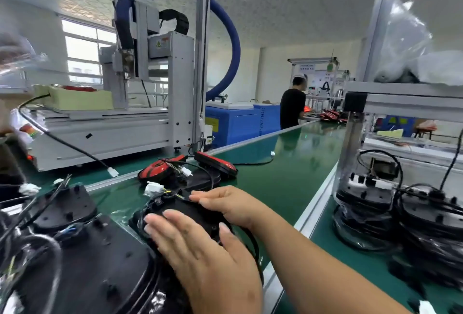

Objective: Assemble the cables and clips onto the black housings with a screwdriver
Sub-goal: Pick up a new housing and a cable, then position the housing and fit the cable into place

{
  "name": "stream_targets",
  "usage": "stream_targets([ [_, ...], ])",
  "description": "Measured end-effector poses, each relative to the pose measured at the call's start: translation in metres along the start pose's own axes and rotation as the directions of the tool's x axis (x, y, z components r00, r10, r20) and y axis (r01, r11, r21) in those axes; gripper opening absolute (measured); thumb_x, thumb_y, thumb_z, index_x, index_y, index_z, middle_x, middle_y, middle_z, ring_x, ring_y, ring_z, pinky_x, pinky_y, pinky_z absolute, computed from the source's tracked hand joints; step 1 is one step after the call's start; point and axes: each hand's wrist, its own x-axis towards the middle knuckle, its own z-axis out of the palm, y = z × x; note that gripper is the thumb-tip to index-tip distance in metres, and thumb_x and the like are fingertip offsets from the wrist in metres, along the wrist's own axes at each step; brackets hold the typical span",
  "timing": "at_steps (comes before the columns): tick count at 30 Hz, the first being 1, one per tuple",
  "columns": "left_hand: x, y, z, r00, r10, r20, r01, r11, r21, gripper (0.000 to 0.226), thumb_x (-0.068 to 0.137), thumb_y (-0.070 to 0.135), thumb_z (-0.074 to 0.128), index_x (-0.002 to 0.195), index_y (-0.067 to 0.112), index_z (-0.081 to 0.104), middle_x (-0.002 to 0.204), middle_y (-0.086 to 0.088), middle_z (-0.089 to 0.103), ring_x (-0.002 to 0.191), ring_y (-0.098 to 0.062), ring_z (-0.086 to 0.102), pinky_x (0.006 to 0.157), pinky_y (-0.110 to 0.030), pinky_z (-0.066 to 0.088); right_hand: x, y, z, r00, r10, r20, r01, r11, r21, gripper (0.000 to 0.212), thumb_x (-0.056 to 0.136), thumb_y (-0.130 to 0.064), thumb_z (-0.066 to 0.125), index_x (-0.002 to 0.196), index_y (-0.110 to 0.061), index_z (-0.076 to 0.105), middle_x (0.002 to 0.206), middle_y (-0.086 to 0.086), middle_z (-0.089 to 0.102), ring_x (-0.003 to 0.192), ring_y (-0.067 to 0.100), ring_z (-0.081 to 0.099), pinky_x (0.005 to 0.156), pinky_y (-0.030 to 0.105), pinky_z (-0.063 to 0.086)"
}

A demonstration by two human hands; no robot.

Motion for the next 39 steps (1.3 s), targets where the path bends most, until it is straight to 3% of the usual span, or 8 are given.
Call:
stream_targets([
  [6,-0.014,0.028,-0.006,0.952,0.307,0.001,-0.307,0.95,0.052,0.077,0.077,0.029,0.042,0.137,-0.016,0.031,0.148,-0.029,0.02,0.139,-0.037,0.015,0.111,-0.048,0.011,-0.024,-0.019,-0.015,0.952,0.008,-0.305,0.011,0.998,0.061,0.045,0.096,-0.041,0.052,0.125,-0.008,0.062,0.128,-0.003,0.062,0.121,0.018,0.056,0.101,0.032,0.043],
  [9,-0.027,0.05,-0.005,0.95,0.301,0.085,-0.291,0.95,-0.114,0.079,0.072,0.029,0.04,0.141,-0.006,0.024,0.15,-0.019,0.017,0.142,-0.025,0.011,0.112,-0.04,0.004,-0.058,-0.017,-0.048,0.881,-0.007,-0.473,0.027,0.999,0.036,0.058,0.096,-0.046,0.048,0.125,0.004,0.047,0.131,0.022,0.05,0.125,0.038,0.041,0.102,0.055,0.035],
  [13,-0.06,0.081,0.017,0.909,0.233,0.345,-0.146,0.955,-0.26,0.077,0.076,0.014,0.046,0.143,0.017,0.008,0.155,0.004,-0.006,0.145,-0.011,-0.007,0.116,-0.031,-0.004,-0.123,0.004,-0.097,0.792,0.053,-0.609,-0.016,0.998,0.066,0.064,0.092,-0.05,0.05,0.125,0.005,0.045,0.133,0.025,0.044,0.124,0.04,0.04,0.107,0.057,0.031],
  [17,-0.092,0.113,0.049,0.687,0.101,0.719,0.073,0.976,-0.207,0.079,0.095,0.018,0.042,0.142,0.041,-0.017,0.135,0.036,-0.039,0.136,0.009,-0.025,0.119,-0.026,-0.003,-0.194,0.03,-0.146,0.679,0.188,-0.71,-0.085,0.98,0.178,0.044,0.094,-0.038,0.056,0.106,0.003,0.064,0.125,0.006,0.061,0.117,0.025,0.056,0.107,0.049,0.039],
  [22,-0.121,0.149,0.1,0.37,0.029,0.928,0.29,0.946,-0.146,0.067,0.093,0.012,0.043,0.153,0.027,0.016,0.16,0.007,0.006,0.146,-0.011,0.01,0.118,-0.028,0.015,-0.272,0.049,-0.197,0.403,0.242,-0.882,-0.165,0.968,0.19,0.031,0.092,-0.04,0.06,0.091,-0.012,0.073,0.111,0.007,0.071,0.097,0.021,0.066,0.093,0.043,0.051],
  [27,-0.141,0.161,0.163,0.272,-0.055,0.961,0.413,0.908,-0.065,0.066,0.092,0.008,0.037,0.152,0.024,0.018,0.158,0.003,0.019,0.138,-0.025,0.036,0.112,-0.039,0.034,-0.318,0.072,-0.246,0.081,0.197,-0.977,-0.315,0.935,0.163,0.032,0.089,-0.022,0.057,0.099,0.008,0.06,0.105,0.028,0.062,0.101,0.045,0.057,0.083,0.05,0.049],
  [34,-0.154,0.163,0.241,0.324,-0.213,0.922,0.458,0.888,0.044,0.065,0.09,0.008,0.036,0.153,0.017,0.019,0.145,-0.012,0.042,0.113,-0.04,0.056,0.079,-0.041,0.051,-0.305,0.106,-0.273,0.203,0.458,-0.866,-0.288,0.873,0.394,0.057,0.088,-0.045,0.061,0.127,-0.003,0.057,0.134,0.012,0.057,0.117,0.03,0.056,0.094,0.038,0.046],
  [39,-0.158,0.165,0.264,0.381,-0.319,0.868,0.42,0.896,0.145,0.054,0.098,0.024,0.041,0.147,0.005,0.029,0.148,-0.019,0.036,0.13,-0.038,0.041,0.104,-0.04,0.037,-0.285,0.115,-0.279,0.242,0.523,-0.817,-0.329,0.837,0.438,0.046,0.086,-0.053,0.058,0.112,-0.016,0.051,0.107,0.004,0.055,0.09,0.021,0.056,0.074,0.028,0.043],
])
